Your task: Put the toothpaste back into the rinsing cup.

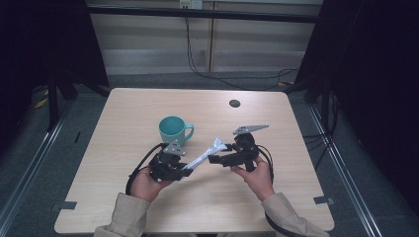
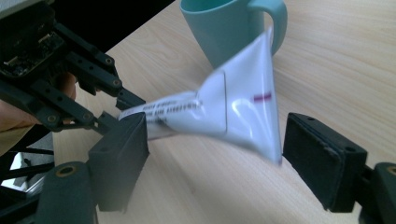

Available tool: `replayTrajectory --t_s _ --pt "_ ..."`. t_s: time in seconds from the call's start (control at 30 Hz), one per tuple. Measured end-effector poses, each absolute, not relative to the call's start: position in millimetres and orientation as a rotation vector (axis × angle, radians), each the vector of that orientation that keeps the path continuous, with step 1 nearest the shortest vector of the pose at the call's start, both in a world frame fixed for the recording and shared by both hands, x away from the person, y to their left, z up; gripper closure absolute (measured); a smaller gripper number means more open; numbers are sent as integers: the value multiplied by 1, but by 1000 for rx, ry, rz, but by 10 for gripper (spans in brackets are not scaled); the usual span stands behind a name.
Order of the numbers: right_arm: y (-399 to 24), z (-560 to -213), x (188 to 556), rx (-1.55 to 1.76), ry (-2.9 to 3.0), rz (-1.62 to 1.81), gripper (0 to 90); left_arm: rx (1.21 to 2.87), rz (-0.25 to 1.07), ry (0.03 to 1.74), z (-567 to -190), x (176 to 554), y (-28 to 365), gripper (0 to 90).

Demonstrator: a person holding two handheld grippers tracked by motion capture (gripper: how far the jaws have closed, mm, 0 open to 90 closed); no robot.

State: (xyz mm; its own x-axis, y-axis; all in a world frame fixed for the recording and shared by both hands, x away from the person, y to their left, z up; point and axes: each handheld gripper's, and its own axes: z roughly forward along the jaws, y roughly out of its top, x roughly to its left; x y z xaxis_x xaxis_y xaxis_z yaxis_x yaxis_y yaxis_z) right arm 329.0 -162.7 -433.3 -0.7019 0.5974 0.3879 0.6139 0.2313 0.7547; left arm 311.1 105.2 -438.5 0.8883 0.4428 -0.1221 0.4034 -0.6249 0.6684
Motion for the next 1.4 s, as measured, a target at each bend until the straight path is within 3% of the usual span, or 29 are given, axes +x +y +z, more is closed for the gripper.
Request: replayTrajectory --t_s 0.13,0.3,0.43,0.47,0.7,1.07,1.17,1.23,1.4 --pt "-159 -428 331 -1200 -2444 -1526 251 2302 61 593 -437 310 106 736" --pt "-154 -423 333 -1171 -2395 -1566 396 2291 60 569 -438 307 103 736" --pt "-149 -418 333 -1199 -2424 -1550 444 2279 60 568 -438 306 103 735" --pt "-151 -416 336 -1216 -2374 -1572 499 2270 56 571 -437 306 105 735" --pt "-149 -416 335 -1220 -2358 -1570 409 2251 91 592 -435 306 109 737" --pt "-149 -420 334 -1198 -2344 -1565 406 2254 91 587 -436 305 110 737" --pt "-152 -421 336 -1213 -2288 -1572 483 2251 86 584 -438 305 109 737" --pt "-156 -419 337 -1216 -2234 -1587 586 2257 83 581 -439 304 108 739" --pt "-157 -415 338 -1217 -2248 -1574 680 2243 79 573 -440 305 107 737"
